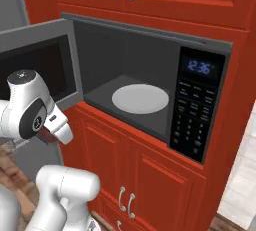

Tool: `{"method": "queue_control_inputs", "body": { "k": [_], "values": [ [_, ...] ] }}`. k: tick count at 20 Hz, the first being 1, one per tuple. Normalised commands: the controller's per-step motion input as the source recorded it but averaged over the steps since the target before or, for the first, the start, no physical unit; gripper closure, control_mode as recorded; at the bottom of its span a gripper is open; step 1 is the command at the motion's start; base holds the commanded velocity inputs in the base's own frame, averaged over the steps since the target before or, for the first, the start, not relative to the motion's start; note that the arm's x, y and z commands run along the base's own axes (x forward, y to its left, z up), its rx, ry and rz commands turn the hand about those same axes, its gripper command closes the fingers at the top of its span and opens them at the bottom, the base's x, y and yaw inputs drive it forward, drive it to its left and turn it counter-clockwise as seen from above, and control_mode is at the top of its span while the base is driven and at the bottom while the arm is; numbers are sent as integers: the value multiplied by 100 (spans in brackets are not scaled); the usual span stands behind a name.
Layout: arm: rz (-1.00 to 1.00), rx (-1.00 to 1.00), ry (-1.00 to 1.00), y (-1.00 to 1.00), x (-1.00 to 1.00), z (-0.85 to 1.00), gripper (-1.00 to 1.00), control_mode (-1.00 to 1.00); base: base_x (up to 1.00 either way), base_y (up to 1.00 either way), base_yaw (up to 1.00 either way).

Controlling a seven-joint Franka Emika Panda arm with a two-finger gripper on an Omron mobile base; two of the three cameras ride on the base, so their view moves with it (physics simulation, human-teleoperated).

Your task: Place the microwavable item in the microwave. Then, close the microwave door and press the start button.

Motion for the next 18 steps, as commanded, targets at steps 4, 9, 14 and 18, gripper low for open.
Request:
{"method": "queue_control_inputs", "body": {
  "k": [4, 9, 14, 18],
  "values": [
    [0, 0, 0, 0, 0, 0, 100, 100, 0, -31, 41],
    [0, 0, 0, 0, 0, 0, 100, 100, 2, -33, 33],
    [0, 0, 0, 0, 0, 0, 100, 100, 5, -52, 15],
    [0, 0, 0, 0, 0, 0, 100, 100, 0, -42, 7]
  ]
}}
